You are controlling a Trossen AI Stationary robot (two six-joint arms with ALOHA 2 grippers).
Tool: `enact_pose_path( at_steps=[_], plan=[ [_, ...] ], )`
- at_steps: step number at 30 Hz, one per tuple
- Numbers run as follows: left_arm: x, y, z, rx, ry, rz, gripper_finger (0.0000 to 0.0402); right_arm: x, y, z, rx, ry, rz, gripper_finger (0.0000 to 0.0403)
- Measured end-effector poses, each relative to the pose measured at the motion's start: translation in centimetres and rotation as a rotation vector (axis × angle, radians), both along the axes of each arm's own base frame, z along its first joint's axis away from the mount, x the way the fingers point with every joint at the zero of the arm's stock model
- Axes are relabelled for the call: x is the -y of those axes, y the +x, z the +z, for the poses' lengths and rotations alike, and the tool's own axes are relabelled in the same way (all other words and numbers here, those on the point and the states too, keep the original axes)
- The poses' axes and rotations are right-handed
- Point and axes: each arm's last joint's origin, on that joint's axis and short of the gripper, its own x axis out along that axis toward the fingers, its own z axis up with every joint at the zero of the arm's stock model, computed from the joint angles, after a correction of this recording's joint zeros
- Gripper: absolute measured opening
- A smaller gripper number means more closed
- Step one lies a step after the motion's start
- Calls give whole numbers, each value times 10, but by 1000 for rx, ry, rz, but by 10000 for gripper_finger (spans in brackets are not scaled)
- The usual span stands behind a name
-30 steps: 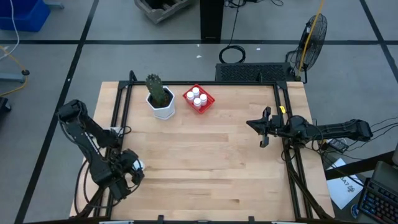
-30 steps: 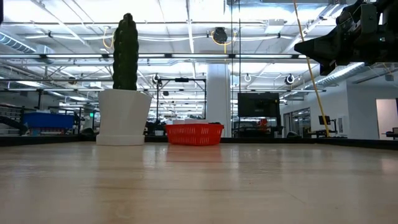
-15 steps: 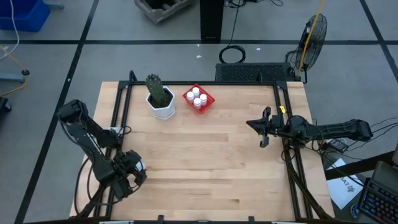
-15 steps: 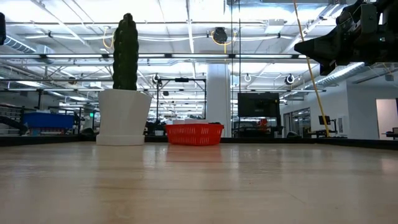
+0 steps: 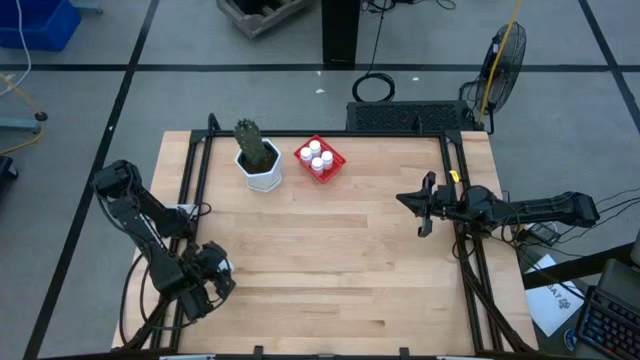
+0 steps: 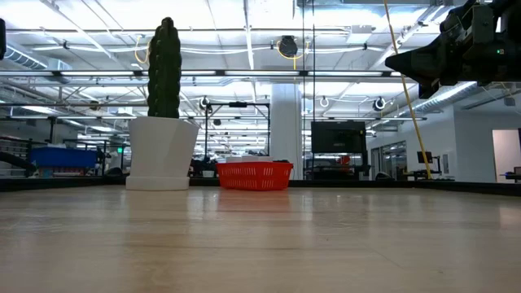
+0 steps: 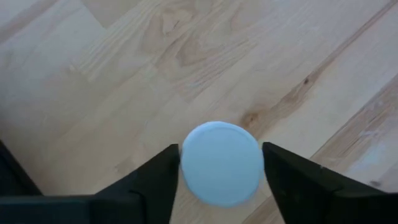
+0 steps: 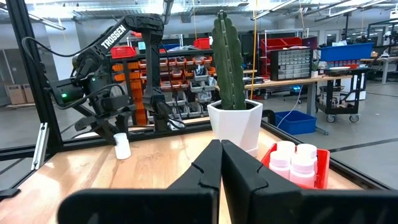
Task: Pick and place pill bottles into a basket
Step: Put the white pill bottle into the red bin
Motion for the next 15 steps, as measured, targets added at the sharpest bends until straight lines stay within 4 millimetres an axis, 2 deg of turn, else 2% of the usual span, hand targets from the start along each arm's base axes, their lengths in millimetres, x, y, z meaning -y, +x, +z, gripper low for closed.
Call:
enact_pose_path(
  at_steps=[8, 11, 15],
  plan=[
    [0, 1, 1, 26, 19, -10, 166, 0, 0, 0, 0, 0, 1, 4],
    [-3, 5, 1, 70, 40, 7, 167, 0, 0, 0, 0, 0, 1, 4],
    [-7, 18, 2, 164, 84, -11, 188, 0, 0, 0, 0, 0, 1, 4]
  ],
)
